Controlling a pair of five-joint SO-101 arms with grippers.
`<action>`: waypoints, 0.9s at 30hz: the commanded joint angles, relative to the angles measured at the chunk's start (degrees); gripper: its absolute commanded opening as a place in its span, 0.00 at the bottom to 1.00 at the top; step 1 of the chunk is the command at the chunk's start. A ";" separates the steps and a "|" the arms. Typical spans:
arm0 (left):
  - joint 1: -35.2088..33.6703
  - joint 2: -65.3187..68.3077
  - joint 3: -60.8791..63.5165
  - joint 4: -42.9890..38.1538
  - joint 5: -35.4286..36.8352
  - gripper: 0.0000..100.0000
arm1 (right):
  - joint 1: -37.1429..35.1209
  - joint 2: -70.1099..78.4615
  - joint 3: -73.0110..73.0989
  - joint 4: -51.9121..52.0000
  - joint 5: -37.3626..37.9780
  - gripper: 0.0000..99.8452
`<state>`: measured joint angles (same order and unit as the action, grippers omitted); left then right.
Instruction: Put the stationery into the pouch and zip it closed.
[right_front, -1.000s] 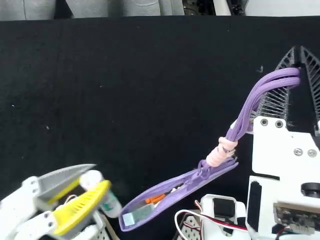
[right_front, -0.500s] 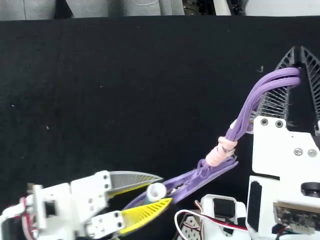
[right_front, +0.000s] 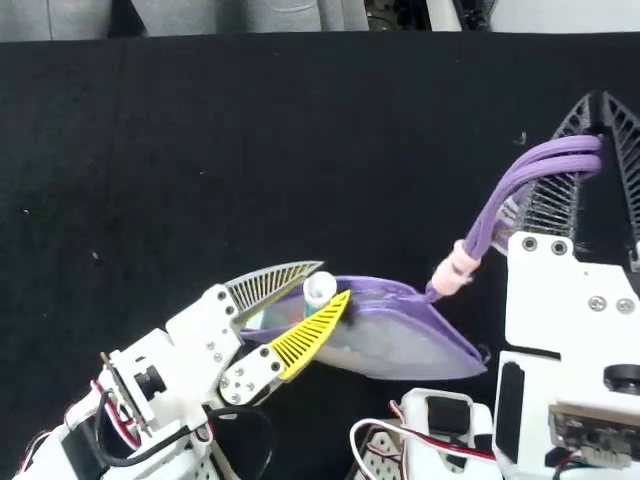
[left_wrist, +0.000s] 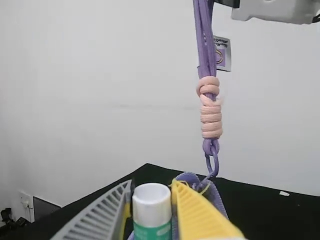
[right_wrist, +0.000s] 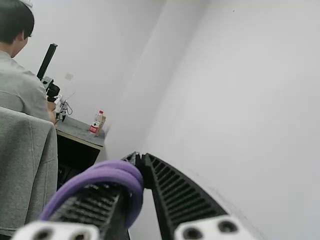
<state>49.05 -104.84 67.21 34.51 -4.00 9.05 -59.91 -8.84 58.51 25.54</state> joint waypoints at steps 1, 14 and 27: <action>-0.75 0.18 0.04 -1.49 -0.35 0.07 | 0.79 0.92 -1.36 -0.70 0.35 0.01; -8.04 0.35 -16.31 8.79 11.87 0.22 | 0.79 1.27 -1.36 -0.88 0.18 0.01; -28.35 0.26 -42.33 28.57 14.86 0.22 | 0.79 1.36 -1.36 -0.97 0.18 0.01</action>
<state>25.85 -104.92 30.20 56.13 10.77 9.05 -59.91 -8.84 58.51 25.54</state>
